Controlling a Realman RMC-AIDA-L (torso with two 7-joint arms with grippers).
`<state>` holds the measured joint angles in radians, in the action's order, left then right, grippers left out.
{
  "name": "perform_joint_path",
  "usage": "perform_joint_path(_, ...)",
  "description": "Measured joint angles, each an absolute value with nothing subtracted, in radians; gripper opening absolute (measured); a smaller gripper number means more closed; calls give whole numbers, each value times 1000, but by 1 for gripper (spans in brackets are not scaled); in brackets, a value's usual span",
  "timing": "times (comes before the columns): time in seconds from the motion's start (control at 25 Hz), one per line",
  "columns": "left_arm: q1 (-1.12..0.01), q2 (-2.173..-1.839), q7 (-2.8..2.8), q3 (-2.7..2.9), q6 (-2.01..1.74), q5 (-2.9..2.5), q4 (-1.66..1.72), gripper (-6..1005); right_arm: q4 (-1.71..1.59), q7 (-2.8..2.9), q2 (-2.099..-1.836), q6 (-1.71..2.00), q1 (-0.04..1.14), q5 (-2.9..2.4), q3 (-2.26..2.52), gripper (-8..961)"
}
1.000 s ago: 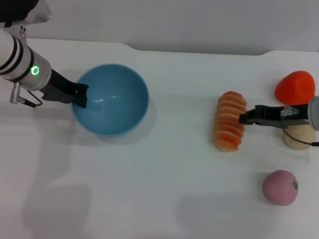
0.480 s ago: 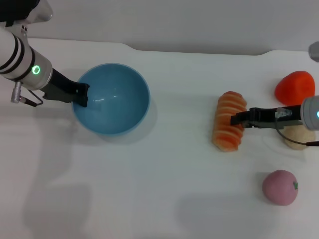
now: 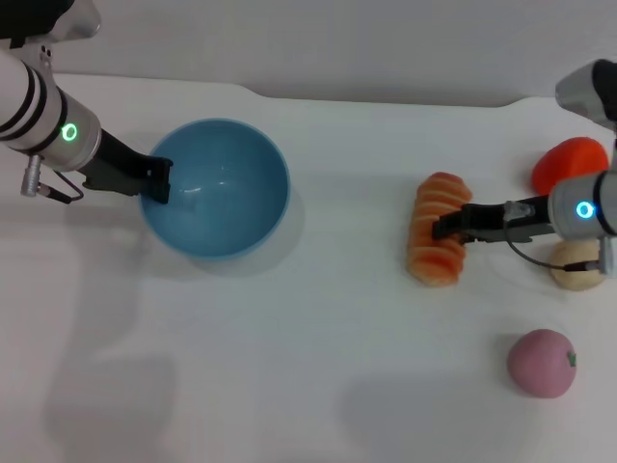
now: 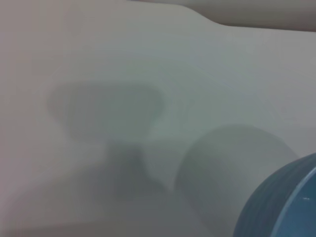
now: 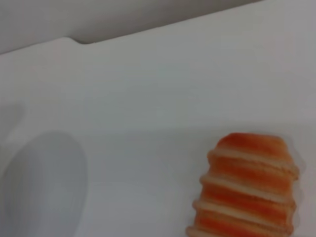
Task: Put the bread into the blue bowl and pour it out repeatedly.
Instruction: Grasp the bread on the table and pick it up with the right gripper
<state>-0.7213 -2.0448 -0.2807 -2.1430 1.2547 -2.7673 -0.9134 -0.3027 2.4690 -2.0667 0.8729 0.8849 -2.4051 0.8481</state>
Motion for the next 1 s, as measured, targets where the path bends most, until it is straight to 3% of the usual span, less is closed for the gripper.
perform_joint_path(1.0,-717,-2046,-275,-2146,1255,-2767,-919,-1,-165,2468,-2076,716,938,-2395,847,456)
